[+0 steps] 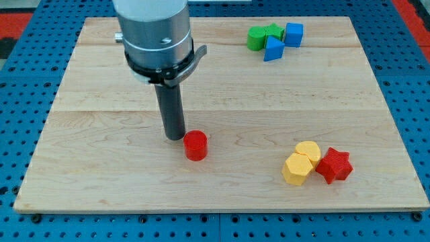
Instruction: Move the red circle into the yellow hexagon
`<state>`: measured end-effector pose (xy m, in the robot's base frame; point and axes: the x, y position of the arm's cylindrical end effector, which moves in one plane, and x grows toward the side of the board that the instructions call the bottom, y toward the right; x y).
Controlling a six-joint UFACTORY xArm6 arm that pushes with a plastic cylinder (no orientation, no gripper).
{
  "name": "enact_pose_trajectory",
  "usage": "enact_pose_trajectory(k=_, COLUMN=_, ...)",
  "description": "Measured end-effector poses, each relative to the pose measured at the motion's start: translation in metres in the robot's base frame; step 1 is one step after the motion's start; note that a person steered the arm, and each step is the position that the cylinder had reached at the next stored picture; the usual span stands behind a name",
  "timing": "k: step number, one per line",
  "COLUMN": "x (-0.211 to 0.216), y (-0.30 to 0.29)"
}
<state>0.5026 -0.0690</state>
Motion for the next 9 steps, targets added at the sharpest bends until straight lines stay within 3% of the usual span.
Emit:
enact_pose_trajectory(k=3, x=0.007, y=0.111)
enact_pose_trajectory(k=4, x=0.007, y=0.05)
enact_pose_trajectory(k=6, x=0.032, y=0.124)
enact_pose_trajectory(k=9, x=0.03, y=0.125)
